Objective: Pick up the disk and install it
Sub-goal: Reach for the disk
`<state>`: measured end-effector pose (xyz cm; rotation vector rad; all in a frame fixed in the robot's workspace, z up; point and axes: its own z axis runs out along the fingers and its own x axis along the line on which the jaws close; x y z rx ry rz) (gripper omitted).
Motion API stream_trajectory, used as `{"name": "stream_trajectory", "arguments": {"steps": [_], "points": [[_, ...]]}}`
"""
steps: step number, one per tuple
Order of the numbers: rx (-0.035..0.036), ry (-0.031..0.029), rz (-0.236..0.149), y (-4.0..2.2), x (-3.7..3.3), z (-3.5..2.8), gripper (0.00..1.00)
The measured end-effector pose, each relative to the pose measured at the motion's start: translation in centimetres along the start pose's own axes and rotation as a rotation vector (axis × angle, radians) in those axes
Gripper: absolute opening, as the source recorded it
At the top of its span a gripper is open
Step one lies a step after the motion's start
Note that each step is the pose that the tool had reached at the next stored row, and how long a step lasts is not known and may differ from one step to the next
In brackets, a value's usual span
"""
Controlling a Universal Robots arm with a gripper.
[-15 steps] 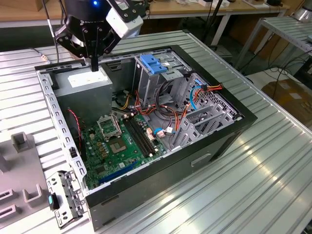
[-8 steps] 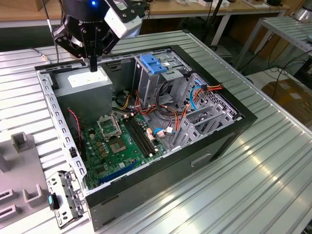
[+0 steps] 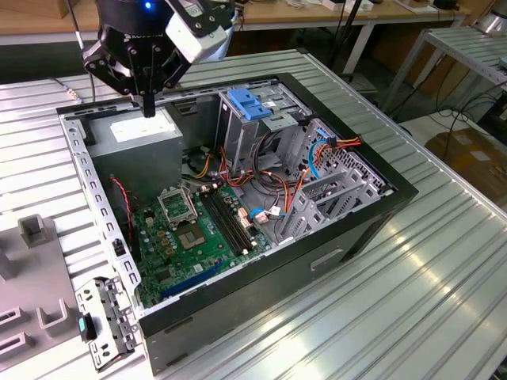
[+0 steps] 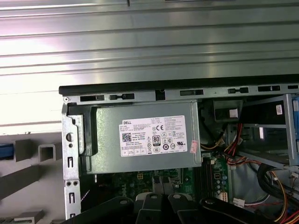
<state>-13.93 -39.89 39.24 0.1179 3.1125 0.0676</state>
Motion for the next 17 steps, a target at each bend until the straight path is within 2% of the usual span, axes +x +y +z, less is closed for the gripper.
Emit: {"name": "stream_trajectory", "arguments": {"steps": [17], "points": [[0.0000, 0.0001, 0.000, -0.04, 0.52, 0.05, 0.11]]}}
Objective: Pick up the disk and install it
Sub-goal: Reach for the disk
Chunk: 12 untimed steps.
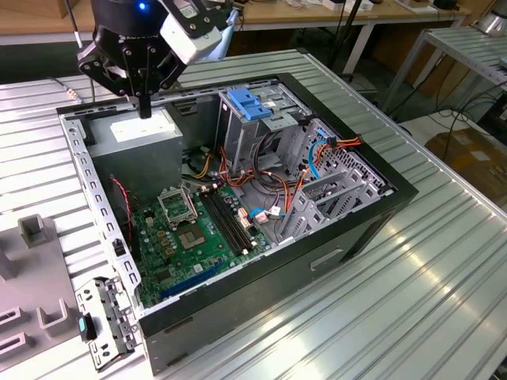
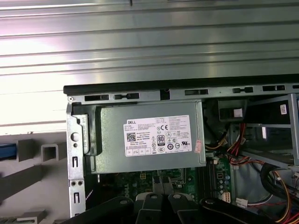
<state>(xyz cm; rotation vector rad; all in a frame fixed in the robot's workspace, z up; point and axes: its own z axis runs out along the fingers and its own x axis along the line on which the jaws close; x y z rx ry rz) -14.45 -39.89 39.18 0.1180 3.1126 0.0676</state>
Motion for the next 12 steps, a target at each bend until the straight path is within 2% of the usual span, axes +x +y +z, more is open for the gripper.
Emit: {"name": "stream_trajectory", "arguments": {"steps": [12], "points": [[0.0000, 0.0005, 0.000, -0.03, 0.37, 0.06, 0.11]]}}
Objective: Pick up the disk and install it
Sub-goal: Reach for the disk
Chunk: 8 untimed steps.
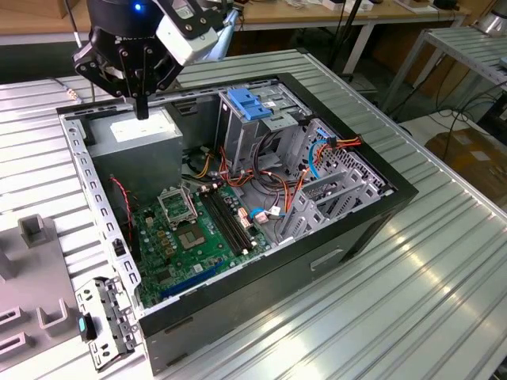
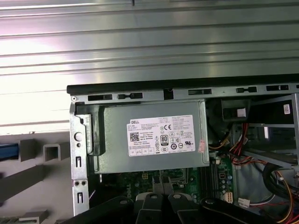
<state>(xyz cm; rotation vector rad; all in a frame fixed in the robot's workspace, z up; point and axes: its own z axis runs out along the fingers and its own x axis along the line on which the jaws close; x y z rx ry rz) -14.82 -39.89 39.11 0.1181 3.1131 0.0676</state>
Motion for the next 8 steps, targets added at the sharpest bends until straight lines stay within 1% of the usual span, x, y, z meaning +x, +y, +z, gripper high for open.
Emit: {"name": "stream_trajectory", "arguments": {"steps": [8], "points": [[0.0000, 0.0002, 0.000, -0.03, 0.34, 0.06, 0.11]]}}
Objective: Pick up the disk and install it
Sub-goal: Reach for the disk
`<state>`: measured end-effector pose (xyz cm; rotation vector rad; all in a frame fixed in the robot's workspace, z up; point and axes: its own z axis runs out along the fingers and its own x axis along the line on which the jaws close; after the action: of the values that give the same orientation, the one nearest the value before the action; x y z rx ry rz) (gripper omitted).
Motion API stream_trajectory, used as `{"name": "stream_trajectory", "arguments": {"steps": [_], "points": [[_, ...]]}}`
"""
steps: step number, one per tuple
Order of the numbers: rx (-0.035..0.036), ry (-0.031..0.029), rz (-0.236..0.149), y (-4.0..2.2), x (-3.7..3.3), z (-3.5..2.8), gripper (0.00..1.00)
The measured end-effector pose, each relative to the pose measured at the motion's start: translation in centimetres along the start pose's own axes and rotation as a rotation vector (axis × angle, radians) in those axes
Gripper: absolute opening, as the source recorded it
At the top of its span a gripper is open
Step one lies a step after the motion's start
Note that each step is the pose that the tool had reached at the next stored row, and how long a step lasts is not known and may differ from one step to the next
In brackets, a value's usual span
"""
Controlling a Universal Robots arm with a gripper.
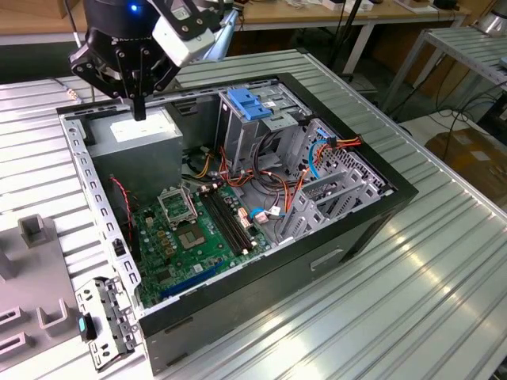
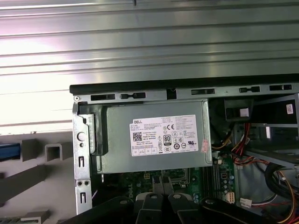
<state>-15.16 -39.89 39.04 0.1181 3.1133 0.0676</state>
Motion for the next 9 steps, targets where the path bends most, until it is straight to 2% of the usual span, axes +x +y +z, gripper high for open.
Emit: {"name": "stream_trajectory", "arguments": {"steps": [9], "points": [[0.0000, 0.0004, 0.000, -0.02, 0.26, 0.04, 0.11]]}}
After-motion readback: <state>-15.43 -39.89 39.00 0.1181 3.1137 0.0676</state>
